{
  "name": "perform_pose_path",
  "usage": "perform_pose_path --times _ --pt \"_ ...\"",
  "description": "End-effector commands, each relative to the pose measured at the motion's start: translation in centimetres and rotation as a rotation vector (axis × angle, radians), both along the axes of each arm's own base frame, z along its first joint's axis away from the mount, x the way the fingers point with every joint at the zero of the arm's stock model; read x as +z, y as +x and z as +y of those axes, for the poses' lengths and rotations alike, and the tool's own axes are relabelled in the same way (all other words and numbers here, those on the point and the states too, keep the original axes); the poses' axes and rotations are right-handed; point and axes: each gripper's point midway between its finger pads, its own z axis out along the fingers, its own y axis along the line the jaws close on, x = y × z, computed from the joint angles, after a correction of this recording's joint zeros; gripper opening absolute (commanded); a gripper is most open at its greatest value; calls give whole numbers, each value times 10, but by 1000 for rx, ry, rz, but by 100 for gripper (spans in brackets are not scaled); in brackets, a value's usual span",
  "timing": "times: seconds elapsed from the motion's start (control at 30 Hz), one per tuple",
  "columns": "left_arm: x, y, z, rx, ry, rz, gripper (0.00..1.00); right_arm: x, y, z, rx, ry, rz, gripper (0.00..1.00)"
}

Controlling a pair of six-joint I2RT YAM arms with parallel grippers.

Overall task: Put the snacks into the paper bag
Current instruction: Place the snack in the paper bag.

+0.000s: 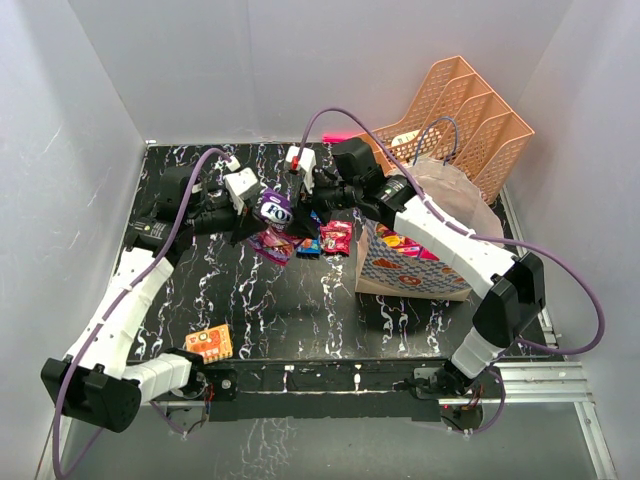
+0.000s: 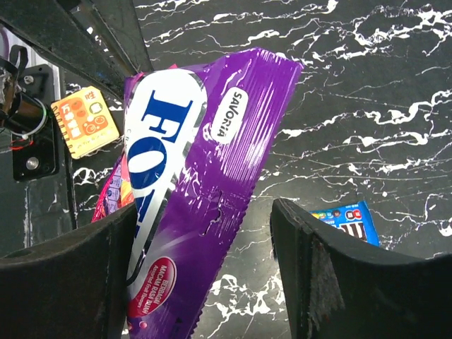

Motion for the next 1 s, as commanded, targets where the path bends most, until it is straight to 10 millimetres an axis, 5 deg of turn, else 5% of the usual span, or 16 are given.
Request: perform_pose_path --times 0.0,0.27,0.5,0.8,0.97 --pt "23 -9 -7 -48 -54 -63 0 21 -3 3 18 56 -53 69" --pt "24 -12 -8 -63 -73 -52 1 21 -12 5 67 70 -35 41" --pt "29 -17 -1 -58 -174 -19 27 34 -14 -4 33 86 -79 19" --pt "44 -10 35 101 -220 -50 71 76 -9 -38 -37 142 -147 16" --pt "43 7 58 272 -203 -45 82 110 4 -77 -130 204 -176 16"
